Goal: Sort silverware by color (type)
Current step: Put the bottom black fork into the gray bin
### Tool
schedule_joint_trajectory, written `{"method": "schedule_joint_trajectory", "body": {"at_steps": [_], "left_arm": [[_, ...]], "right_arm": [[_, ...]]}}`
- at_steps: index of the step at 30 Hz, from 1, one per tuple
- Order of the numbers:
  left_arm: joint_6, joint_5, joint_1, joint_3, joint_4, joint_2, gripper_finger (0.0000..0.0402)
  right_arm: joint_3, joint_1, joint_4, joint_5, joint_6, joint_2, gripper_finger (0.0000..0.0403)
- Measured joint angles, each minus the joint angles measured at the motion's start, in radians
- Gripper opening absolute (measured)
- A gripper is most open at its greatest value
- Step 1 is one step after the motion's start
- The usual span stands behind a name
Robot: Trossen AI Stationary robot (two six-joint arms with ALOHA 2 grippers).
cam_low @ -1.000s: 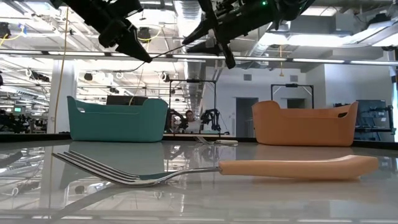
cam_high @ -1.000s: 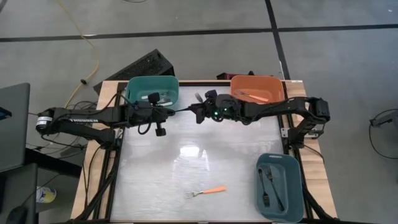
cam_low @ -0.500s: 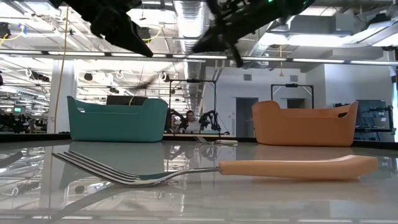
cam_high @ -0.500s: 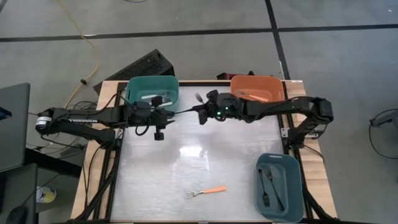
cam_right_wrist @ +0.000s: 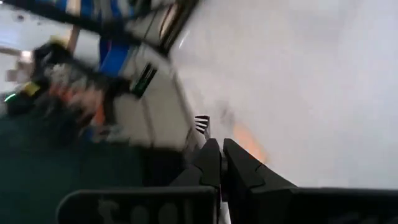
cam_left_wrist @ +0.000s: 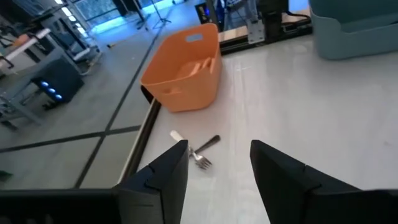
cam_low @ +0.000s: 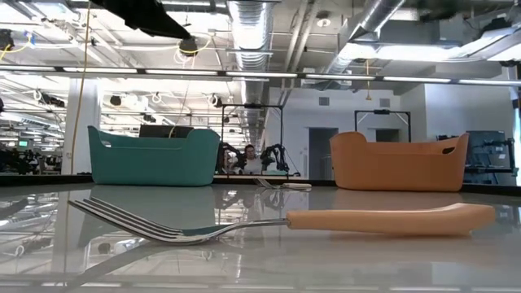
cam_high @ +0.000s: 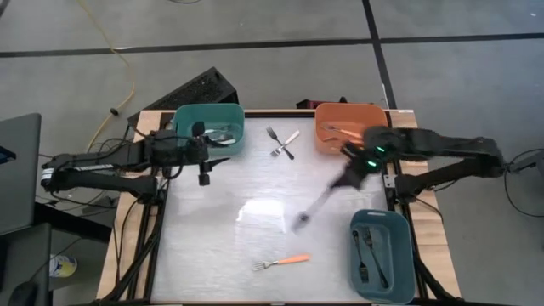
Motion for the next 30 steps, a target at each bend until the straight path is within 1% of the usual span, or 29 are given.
{"method": "schedule_joint_trajectory", "body": {"at_steps": [2,6,8,11,13,15,19,23,26,28,30], "left_arm": [[0.000,0.033,0.016,0.000,0.003,0.013,0.0162],[0.008,0.127,0.050,-0.001,0.034,0.070,0.0162],[0.009,0.172,0.062,-0.001,0.080,0.109,0.0162],[-0.030,0.219,0.072,-0.001,0.135,0.170,0.0162],[-0.073,0.239,0.072,-0.001,0.175,0.208,0.0162],[-0.112,0.248,0.072,-0.001,0.204,0.238,0.0162],[-0.185,0.245,0.072,-0.001,0.255,0.298,0.0162],[-0.271,0.232,0.072,0.014,0.309,0.397,0.0162],[-0.331,0.200,0.066,0.087,0.298,0.511,0.0162],[-0.344,0.163,0.066,0.166,0.235,0.589,0.0162],[-0.342,0.136,0.067,0.264,0.135,0.668,0.0162]], "right_arm": [[0.000,0.079,-0.063,0.000,0.116,-0.069,0.0024],[0.000,0.249,-0.208,0.046,0.350,-0.170,0.0024],[0.000,0.336,-0.321,0.050,0.439,-0.186,0.0024],[0.000,0.461,-0.449,0.006,0.504,-0.182,0.0024],[-0.002,0.526,-0.501,0.007,0.504,-0.175,0.0024],[-0.001,0.565,-0.525,0.025,0.481,-0.169,0.0024],[-0.001,0.597,-0.600,0.079,0.465,-0.135,0.0024],[-0.005,0.614,-0.628,0.078,0.379,-0.072,0.0024],[-0.046,0.631,-0.618,0.071,0.292,-0.039,0.0024],[-0.091,0.636,-0.602,0.058,0.248,-0.025,0.0024],[-0.137,0.637,-0.557,0.042,0.201,-0.017,0.0024]]}}
